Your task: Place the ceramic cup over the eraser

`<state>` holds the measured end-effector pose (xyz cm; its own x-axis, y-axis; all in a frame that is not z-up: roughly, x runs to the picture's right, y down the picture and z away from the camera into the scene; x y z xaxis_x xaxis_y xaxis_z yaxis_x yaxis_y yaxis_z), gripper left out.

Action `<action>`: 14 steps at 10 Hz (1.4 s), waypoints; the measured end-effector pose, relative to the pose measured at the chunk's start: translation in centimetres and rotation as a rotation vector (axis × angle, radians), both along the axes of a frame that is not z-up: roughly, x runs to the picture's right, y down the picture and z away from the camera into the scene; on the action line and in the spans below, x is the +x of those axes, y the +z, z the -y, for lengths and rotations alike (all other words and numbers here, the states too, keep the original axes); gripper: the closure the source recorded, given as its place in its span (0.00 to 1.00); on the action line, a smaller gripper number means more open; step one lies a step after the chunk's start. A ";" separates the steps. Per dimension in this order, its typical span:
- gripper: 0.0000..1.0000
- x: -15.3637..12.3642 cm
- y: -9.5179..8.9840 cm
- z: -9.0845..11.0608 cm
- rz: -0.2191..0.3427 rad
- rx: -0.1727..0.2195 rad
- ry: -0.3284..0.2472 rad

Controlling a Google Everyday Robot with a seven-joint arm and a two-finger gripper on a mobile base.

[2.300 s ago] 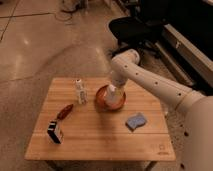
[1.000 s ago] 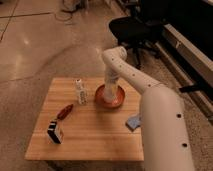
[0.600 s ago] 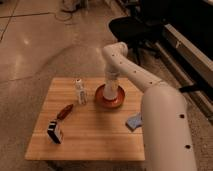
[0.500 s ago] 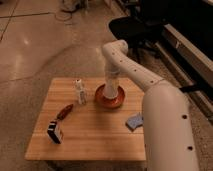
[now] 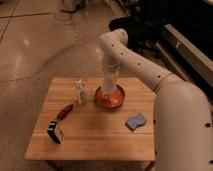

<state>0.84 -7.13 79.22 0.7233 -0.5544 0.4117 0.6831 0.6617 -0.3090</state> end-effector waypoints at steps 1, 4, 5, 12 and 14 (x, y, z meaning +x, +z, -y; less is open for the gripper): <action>1.00 -0.7 -1.5 -0.6 0.023 -0.004 -0.015; 1.00 -2.0 -5.2 -3.7 0.075 -0.040 -0.046; 1.00 -2.5 -6.0 -4.7 0.088 -0.053 -0.055; 1.00 -9.1 -13.2 -10.0 0.272 -0.113 -0.175; 1.00 -11.7 -15.1 -11.2 0.342 -0.121 -0.234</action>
<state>-10.83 4.03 64.08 0.3944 -0.6201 0.6782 0.8870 0.4497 -0.1046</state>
